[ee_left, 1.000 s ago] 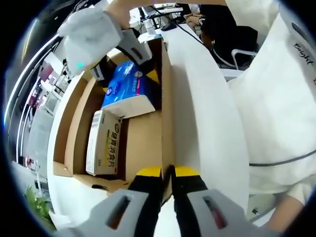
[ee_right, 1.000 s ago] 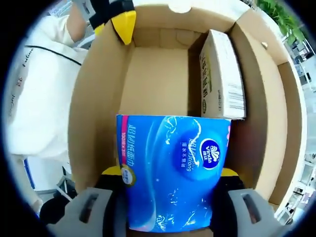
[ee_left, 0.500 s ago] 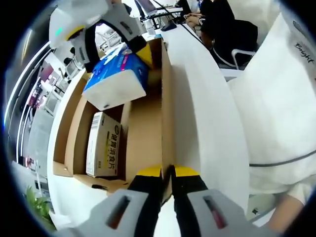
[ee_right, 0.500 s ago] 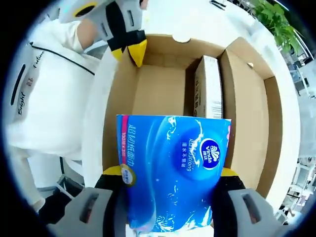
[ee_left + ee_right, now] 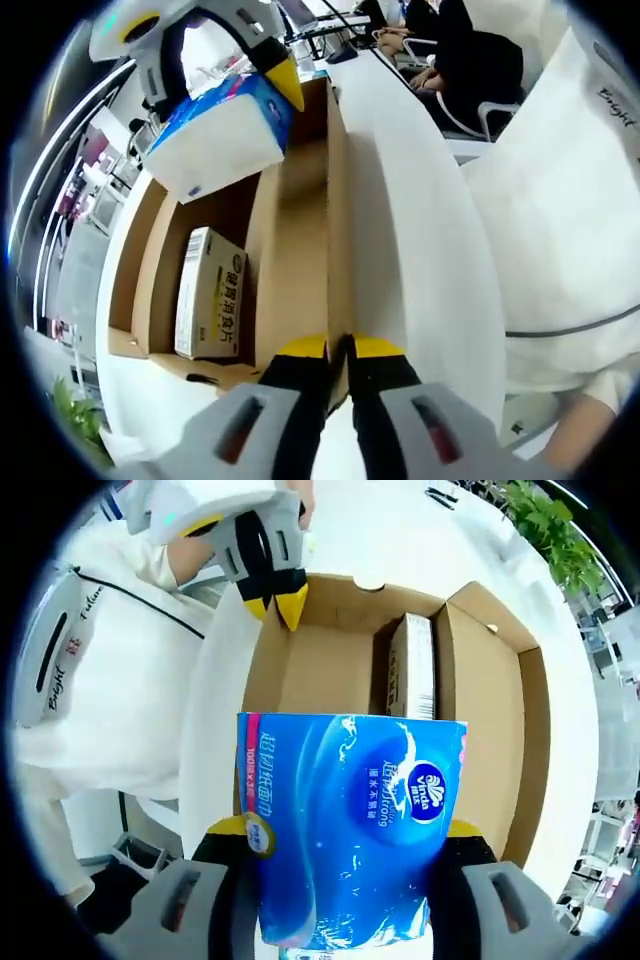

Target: Operate the shoe box by opening the lid, removing the specified soft item, and placing it in the target area until the item is outside and the box remains undamaged.

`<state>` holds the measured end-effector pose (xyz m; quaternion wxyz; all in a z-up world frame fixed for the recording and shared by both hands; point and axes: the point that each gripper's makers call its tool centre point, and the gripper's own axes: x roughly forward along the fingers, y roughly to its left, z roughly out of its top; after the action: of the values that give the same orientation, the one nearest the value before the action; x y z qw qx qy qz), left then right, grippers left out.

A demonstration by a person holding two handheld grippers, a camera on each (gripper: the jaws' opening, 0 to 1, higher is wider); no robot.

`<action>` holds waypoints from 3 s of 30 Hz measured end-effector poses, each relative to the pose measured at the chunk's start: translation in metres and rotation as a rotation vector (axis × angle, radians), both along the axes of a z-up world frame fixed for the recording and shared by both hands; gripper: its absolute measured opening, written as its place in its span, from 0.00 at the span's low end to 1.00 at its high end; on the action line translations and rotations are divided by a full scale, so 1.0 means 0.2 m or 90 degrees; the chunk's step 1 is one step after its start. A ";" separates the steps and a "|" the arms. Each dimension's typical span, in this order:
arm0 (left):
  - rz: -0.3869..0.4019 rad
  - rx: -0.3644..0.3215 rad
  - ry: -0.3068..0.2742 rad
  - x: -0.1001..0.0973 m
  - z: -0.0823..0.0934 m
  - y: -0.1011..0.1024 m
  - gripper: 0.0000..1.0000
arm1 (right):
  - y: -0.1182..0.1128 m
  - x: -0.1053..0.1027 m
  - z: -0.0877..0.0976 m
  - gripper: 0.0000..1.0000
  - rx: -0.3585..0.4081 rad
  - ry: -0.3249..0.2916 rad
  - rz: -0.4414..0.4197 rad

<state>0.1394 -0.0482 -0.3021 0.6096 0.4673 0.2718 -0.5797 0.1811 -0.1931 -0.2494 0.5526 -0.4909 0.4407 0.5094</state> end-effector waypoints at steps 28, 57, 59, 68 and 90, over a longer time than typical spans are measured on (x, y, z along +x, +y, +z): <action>0.004 -0.003 0.001 0.00 0.00 0.00 0.06 | -0.17 0.03 0.13 0.68 -0.032 -0.035 0.004; 0.002 0.001 0.003 0.00 0.00 0.00 0.06 | -0.60 0.02 0.12 0.67 -0.069 -0.033 -0.081; 0.002 0.001 0.004 0.00 0.00 0.00 0.06 | -0.62 0.02 0.11 0.67 -0.071 -0.040 -0.078; 0.002 0.000 0.003 0.00 0.00 0.00 0.06 | -0.67 0.01 0.14 0.67 -0.066 -0.050 -0.089; 0.005 0.001 0.003 0.00 0.00 0.00 0.06 | -0.89 -0.03 0.10 0.67 -0.089 -0.056 -0.123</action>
<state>0.1401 -0.0486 -0.3017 0.6112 0.4650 0.2755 -0.5782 0.1756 -0.3701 -0.2294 0.5826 -0.5051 0.4957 0.3996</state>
